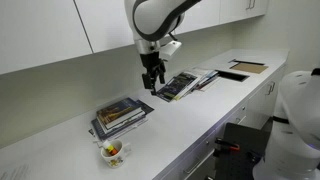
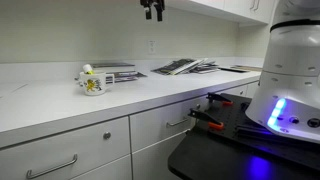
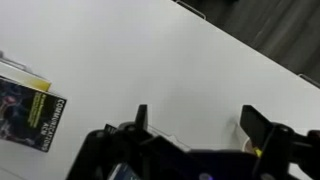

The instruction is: Put the paper glue on the counter

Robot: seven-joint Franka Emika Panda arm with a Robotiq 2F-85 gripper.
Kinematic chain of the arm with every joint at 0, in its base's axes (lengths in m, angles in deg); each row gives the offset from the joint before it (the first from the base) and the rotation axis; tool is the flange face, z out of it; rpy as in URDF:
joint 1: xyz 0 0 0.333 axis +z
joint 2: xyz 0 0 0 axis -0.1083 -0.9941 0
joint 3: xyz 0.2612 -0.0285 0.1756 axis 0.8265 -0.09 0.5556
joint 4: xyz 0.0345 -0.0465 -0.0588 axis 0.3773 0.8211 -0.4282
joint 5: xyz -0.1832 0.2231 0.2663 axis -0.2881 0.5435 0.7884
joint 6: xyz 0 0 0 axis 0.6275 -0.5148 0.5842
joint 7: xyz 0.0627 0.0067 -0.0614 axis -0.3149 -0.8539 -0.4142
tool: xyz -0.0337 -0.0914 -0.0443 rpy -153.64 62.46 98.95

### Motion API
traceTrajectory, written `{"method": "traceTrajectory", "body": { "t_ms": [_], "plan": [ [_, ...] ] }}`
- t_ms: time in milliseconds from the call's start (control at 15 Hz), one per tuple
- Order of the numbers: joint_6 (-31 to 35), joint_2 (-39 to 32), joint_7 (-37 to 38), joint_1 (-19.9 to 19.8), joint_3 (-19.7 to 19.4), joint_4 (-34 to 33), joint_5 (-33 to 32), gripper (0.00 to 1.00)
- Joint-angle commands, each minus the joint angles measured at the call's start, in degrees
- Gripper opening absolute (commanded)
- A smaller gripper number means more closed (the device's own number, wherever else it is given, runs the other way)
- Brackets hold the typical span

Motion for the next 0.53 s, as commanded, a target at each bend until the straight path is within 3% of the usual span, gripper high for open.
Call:
{"method": "traceTrajectory", "body": {
  "t_ms": [0, 267, 467],
  "plan": [
    [-0.2, 0.0, 0.0, 0.1, -0.1, -0.2, 0.0, 1.00],
    [-0.2, 0.0, 0.0, 0.1, -0.1, -0.2, 0.0, 1.00],
    [4.7, -4.4, -3.8, 2.2, 0.3, -1.2, 1.5, 1.00]
  ]
}}
